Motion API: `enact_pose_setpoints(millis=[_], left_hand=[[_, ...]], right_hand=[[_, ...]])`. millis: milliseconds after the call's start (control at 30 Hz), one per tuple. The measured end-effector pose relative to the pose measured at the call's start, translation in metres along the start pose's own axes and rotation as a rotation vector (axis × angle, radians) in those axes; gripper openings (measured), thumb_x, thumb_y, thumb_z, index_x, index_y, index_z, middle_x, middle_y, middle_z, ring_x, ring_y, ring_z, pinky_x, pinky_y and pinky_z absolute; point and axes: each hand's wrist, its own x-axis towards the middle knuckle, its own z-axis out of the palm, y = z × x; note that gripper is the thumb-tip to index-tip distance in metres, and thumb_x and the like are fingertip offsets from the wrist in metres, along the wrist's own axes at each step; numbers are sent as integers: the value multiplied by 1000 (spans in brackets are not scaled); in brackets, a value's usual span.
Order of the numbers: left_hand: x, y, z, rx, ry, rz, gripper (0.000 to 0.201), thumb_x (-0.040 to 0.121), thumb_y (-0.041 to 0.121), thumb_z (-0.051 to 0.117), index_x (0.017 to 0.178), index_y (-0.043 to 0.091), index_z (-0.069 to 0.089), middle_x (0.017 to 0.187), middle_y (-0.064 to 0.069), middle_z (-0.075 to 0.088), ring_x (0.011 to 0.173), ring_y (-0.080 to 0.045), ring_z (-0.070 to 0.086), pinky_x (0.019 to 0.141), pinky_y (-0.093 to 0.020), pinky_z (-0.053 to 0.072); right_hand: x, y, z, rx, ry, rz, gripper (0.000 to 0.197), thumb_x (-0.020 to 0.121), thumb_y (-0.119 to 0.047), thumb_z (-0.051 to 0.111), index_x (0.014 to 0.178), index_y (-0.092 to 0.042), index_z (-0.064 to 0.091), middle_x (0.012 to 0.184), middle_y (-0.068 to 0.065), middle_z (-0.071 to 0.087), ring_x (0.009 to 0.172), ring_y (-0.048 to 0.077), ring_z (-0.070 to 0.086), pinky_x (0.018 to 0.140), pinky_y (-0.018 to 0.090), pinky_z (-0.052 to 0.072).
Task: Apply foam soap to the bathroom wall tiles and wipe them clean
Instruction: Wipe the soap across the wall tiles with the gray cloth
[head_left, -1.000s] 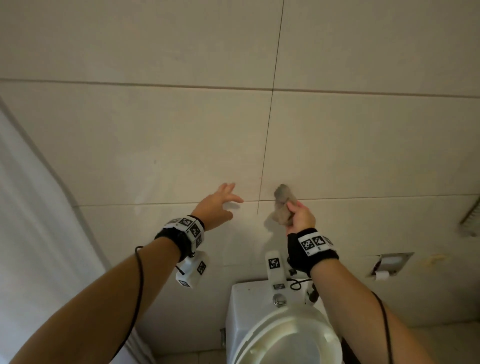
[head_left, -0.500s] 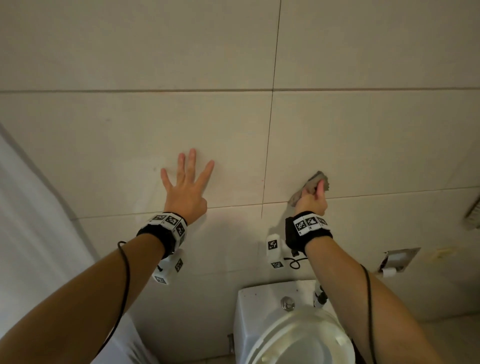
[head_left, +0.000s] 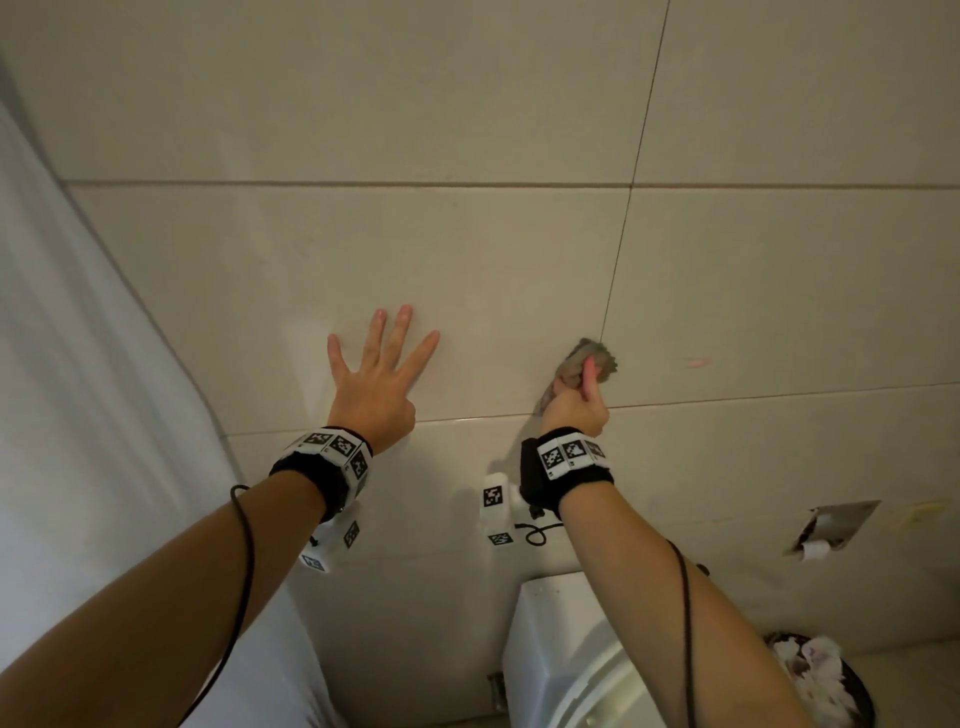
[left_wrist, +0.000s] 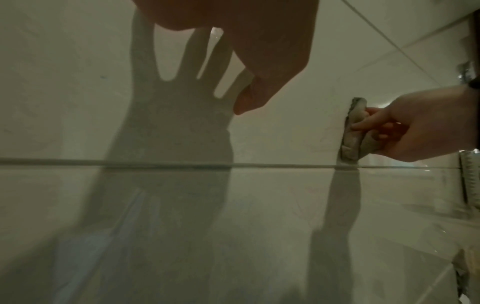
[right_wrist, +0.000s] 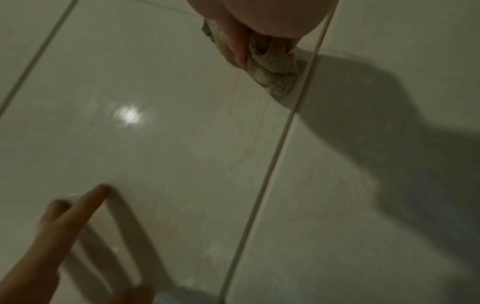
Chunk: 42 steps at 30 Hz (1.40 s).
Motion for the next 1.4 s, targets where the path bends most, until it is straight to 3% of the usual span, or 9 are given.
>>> enact_pose_setpoints(millis=[200,400,467,600,733,833,967,1233,1400], left_hand=[[0,-5,0,4,22,28,103,80,12,55,158,39,-8,158,0,-41,150,-31,-28,110,-76,-5],[20,29,-2,13,116,28,105,76,14,61,160,37,1,165,-9,-24,151,-39,-21,109,-78,-3],[28,44,-1,5,130,20,104,78,15,59,159,39,-2,163,-8,-30,147,-39,-31,107,-78,-5],[38,69,6,-10,157,9,103,78,18,58,159,41,-2,158,-6,-40,140,-36,-42,104,-83,-2],[44,80,13,-22,215,13,106,74,16,63,159,40,5,164,-8,-28,148,-39,-28,101,-86,-1],[44,81,19,5,276,30,106,72,15,66,159,37,10,165,-8,-23,148,-38,-26,99,-87,0],[42,81,19,42,302,34,105,70,14,68,159,34,18,168,-13,-8,150,-40,-20,98,-89,3],[39,83,9,44,231,0,105,71,10,62,159,38,13,168,-10,-11,152,-41,-14,100,-88,6],[34,76,1,38,169,12,106,72,12,62,158,41,8,168,-7,-16,153,-38,-14,101,-86,10]], right_hand=[[-55,12,-1,-173,-299,112,50,85,24,53,127,0,62,121,2,62,85,-2,62,71,7,51],[21,-45,-31,-238,-159,-6,73,84,28,43,148,-7,40,135,20,58,117,30,61,98,35,51],[58,-76,-46,-255,-76,-59,72,85,26,40,147,-9,42,128,18,62,108,29,64,88,30,54],[119,-134,-66,-177,63,-135,61,88,24,32,132,-11,56,83,6,62,64,16,57,47,17,50],[170,-152,-84,-194,136,-153,51,90,14,38,121,-15,66,108,18,70,80,25,64,71,31,54],[189,-153,-87,-220,152,-142,42,93,10,42,117,-12,68,105,17,70,63,16,58,56,26,49],[192,-143,-81,-271,118,-159,42,95,7,42,127,-8,65,115,10,67,95,20,60,76,20,50],[165,-107,-72,-331,30,-183,23,98,-16,56,119,-20,65,107,-1,67,87,12,62,61,9,47],[130,-73,-56,-387,16,-191,25,95,-17,57,116,-25,68,121,5,65,108,22,62,95,36,53]])
